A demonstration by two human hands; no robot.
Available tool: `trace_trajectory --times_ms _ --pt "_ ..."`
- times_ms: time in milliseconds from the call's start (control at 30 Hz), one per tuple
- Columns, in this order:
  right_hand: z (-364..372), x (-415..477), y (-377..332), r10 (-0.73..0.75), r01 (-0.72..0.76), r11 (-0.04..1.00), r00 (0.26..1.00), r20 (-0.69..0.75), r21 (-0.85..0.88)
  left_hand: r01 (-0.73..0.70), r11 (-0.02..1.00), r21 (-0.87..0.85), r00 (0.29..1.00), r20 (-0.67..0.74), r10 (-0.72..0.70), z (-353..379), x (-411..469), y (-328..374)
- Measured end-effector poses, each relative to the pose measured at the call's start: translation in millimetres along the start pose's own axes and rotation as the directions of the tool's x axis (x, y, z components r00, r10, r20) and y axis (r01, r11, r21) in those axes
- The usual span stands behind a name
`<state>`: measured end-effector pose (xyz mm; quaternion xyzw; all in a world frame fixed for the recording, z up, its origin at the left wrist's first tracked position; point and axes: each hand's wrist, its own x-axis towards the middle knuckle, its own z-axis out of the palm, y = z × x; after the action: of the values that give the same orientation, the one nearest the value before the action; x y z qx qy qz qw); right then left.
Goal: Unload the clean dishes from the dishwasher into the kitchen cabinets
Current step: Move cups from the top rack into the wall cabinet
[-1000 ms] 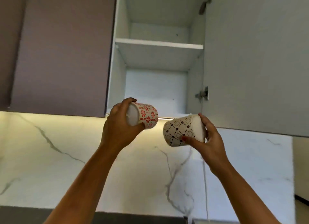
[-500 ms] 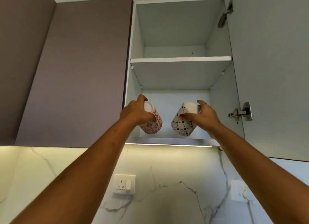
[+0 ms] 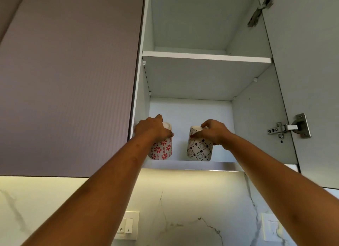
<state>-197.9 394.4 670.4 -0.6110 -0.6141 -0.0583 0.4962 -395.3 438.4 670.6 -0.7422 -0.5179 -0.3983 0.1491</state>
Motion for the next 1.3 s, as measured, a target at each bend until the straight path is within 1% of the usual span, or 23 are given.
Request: trace_trajectory --times_ms 133,267,400,500,600,633,667,700,733,767,833,867,933,1000,1067,1133,1233,1300 --pt "9 12 4 0.007 -0.005 1.000 0.998 0.057 -0.030 0.016 0.998 0.063 0.999 0.039 -0.019 11 17 2" --pt "13 21 7 0.018 -0.013 0.999 0.987 0.160 -0.031 0.036 0.993 0.117 0.994 0.097 -0.047 20 29 3" --pt "19 31 9 0.009 0.004 0.999 0.970 0.242 -0.052 0.059 0.992 0.112 0.989 0.131 -0.074 26 37 -1" --pt "22 36 14 -0.012 0.018 1.000 0.962 0.273 -0.020 0.056 0.993 0.099 0.990 0.120 -0.068 31 40 -4" --pt "28 39 18 -0.049 0.048 0.999 0.958 0.283 0.011 0.026 0.996 0.090 0.996 0.079 -0.033 39 41 -6" --pt "30 40 19 -0.076 0.089 0.995 0.962 0.264 -0.037 0.015 0.997 0.079 0.997 0.068 -0.020 43 41 -7" --pt "32 42 18 -0.105 0.141 0.980 0.967 0.234 -0.142 -0.002 0.998 0.058 0.998 0.062 -0.001 45 41 -7" --pt "34 43 18 -0.135 0.192 0.939 0.969 0.205 -0.287 -0.024 0.999 0.037 0.998 0.061 0.021 47 42 -8" --pt "35 44 17 -0.171 0.234 0.872 0.969 0.180 -0.429 -0.046 0.999 0.028 0.997 0.058 0.044 47 42 -8" --pt "36 43 15 -0.211 0.267 0.801 0.964 0.164 -0.535 -0.062 0.997 0.040 0.997 0.051 0.060 48 43 -8" --pt "39 42 11 -0.269 0.317 0.696 0.947 0.176 -0.644 -0.062 0.990 0.124 0.998 0.024 0.060 49 44 -11" --pt "41 42 10 -0.280 0.335 0.673 0.941 0.192 -0.659 -0.056 0.982 0.181 0.998 0.008 0.055 50 45 -12" --pt "44 40 8 -0.273 0.354 0.675 0.935 0.227 -0.648 -0.040 0.960 0.277 0.999 -0.008 0.044 51 44 -15" --pt "49 39 5 -0.246 0.366 0.672 0.930 0.272 -0.644 -0.060 0.947 0.317 0.998 -0.003 0.064 50 40 -16" --pt "55 39 3 -0.202 0.367 0.661 0.927 0.316 -0.654 -0.096 0.961 0.259 0.995 0.034 0.090 49 36 -16" --pt "62 38 1 -0.169 0.352 0.655 0.931 0.324 -0.669 -0.092 0.979 0.180 0.992 0.103 0.075 51 32 -16" --pt "64 37 -4 -0.131 0.315 0.660 0.942 0.308 -0.682 -0.065 0.983 0.171 0.982 0.184 0.033 56 29 -21" --pt "62 36 -10 -0.089 0.308 0.612 0.942 0.323 -0.729 -0.025 0.988 0.155 0.980 0.197 -0.006 56 29 -22"
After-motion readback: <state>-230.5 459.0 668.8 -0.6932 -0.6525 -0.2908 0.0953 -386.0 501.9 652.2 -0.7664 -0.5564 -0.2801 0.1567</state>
